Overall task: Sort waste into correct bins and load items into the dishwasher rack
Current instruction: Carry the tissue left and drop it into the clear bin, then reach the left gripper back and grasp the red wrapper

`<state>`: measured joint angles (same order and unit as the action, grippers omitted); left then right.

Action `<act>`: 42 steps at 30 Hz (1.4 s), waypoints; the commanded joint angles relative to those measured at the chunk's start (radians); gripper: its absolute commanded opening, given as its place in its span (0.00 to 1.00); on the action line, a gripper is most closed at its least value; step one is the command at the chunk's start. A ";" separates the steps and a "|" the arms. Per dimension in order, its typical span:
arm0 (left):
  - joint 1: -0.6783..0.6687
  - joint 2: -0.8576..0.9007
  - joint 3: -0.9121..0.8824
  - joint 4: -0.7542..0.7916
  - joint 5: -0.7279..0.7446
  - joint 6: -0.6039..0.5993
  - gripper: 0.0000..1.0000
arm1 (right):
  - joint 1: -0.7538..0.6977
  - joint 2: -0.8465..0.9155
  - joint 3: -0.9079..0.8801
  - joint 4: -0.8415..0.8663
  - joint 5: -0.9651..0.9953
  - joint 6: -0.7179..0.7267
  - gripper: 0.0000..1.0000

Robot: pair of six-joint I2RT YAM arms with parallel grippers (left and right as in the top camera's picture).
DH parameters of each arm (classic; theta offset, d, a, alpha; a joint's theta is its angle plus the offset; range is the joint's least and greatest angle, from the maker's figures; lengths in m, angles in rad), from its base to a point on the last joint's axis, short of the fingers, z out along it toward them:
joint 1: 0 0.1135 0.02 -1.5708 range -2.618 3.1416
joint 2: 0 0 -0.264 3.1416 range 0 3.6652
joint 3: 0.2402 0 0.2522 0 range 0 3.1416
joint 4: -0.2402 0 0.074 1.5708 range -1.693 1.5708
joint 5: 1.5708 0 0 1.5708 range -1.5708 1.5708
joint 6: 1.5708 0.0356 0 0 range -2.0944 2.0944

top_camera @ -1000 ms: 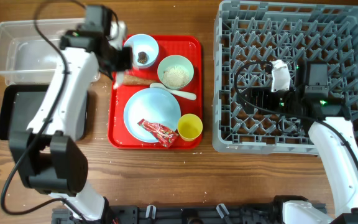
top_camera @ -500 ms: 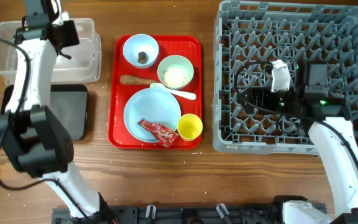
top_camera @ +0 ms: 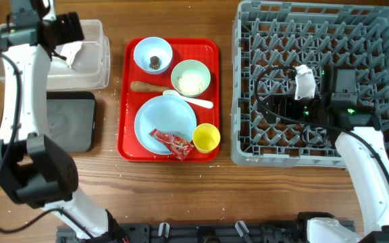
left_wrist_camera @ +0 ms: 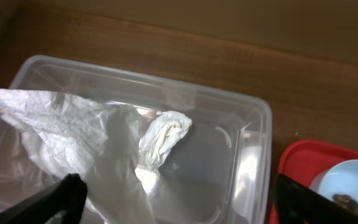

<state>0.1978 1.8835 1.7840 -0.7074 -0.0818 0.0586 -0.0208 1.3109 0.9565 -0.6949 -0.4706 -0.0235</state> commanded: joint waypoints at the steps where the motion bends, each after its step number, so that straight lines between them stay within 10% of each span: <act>1: 0.019 0.010 0.011 -0.032 -0.007 -0.168 0.08 | -0.001 0.008 0.018 0.001 0.002 0.000 1.00; 4: 0.031 0.013 0.011 -0.029 -0.006 -0.347 0.04 | -0.001 0.008 0.018 -0.004 0.002 0.000 1.00; 5: 0.034 0.013 0.011 -0.018 -0.006 -0.382 0.17 | -0.001 0.008 0.018 -0.008 0.002 0.000 1.00; 6: 0.034 0.013 0.011 -0.010 -0.003 -0.396 0.65 | -0.001 0.008 0.018 -0.010 0.003 0.000 1.00; 8: 0.033 0.013 0.011 -0.010 0.047 -0.402 1.00 | -0.001 0.008 0.018 -0.014 0.003 0.000 1.00; 13: 0.020 -0.041 0.011 -0.135 0.363 -0.225 0.88 | -0.001 0.008 0.018 -0.013 0.003 -0.003 1.00; 21: -0.193 -0.118 -0.087 -0.704 0.384 -0.328 0.75 | -0.001 0.008 0.018 -0.013 0.037 -0.002 1.00; 31: -0.476 -0.118 -0.565 -0.382 0.328 -0.929 0.67 | -0.001 0.008 0.018 -0.014 0.056 0.001 1.00; 42: -0.634 -0.116 -0.603 -0.274 0.245 -0.966 0.70 | -0.001 0.008 0.018 -0.056 0.057 0.000 1.00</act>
<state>-0.4320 1.7683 1.1866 -0.9936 0.2214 -0.8772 -0.0212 1.3109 0.9565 -0.7456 -0.4217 -0.0235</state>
